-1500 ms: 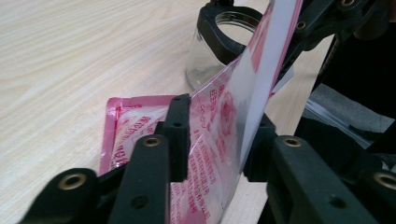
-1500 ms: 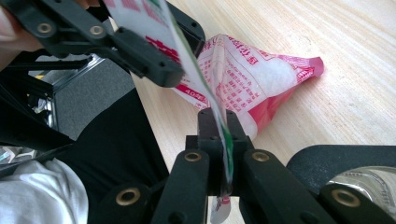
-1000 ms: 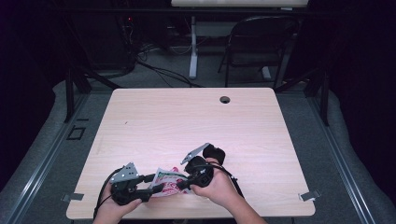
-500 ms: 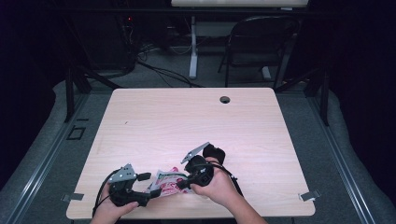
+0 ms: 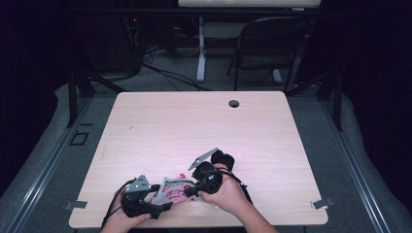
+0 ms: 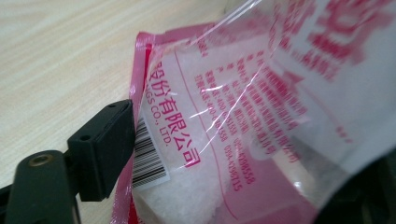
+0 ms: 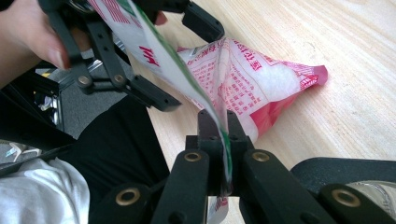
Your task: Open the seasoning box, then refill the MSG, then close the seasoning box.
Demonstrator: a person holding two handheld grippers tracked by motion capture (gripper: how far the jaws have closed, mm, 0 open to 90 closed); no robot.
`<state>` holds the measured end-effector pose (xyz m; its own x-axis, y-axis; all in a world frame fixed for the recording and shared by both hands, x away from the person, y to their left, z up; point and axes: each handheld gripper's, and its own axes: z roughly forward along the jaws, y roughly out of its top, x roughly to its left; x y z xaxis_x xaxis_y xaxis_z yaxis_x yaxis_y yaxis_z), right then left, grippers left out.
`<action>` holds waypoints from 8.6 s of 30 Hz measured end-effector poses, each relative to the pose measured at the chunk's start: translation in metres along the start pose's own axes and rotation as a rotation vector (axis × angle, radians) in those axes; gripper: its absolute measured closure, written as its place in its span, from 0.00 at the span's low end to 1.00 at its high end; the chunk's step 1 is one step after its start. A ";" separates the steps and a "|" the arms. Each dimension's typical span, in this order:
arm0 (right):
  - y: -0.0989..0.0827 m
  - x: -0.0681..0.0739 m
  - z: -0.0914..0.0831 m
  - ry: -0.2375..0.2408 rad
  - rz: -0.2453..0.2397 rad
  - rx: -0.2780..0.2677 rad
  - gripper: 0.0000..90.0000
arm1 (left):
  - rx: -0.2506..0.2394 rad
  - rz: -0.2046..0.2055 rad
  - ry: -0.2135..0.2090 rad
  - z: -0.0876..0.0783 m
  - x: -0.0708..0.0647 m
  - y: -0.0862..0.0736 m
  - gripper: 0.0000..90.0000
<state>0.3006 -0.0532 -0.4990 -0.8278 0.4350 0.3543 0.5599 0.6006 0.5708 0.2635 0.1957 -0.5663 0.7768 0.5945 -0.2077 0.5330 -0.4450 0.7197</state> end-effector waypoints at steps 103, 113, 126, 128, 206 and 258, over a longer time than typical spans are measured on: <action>0.000 0.003 0.000 -0.030 0.007 -0.065 1.00 | 0.007 0.111 0.172 0.026 -0.013 -0.011 0.39; 0.004 0.004 -0.002 -0.051 -0.007 -0.079 1.00 | -0.002 0.093 0.179 0.025 -0.011 -0.011 0.46; 0.006 0.005 -0.003 -0.057 -0.010 -0.093 1.00 | -0.011 0.088 0.182 0.024 -0.011 -0.011 0.52; 0.006 0.005 -0.003 -0.057 -0.009 -0.095 1.00 | -0.012 0.090 0.185 0.024 -0.012 -0.011 0.52; 0.006 0.010 -0.037 -0.086 -0.055 -0.196 0.99 | -0.040 0.230 0.369 0.004 -0.032 0.026 0.61; -0.002 -0.016 -0.054 -0.120 0.018 -0.224 0.85 | 0.023 0.304 0.467 0.017 -0.020 0.060 0.64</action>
<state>0.3114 -0.0978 -0.4653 -0.8002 0.5287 0.2833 0.5415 0.4338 0.7201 0.2862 0.1456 -0.5304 0.6685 0.6684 0.3262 0.3194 -0.6541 0.6857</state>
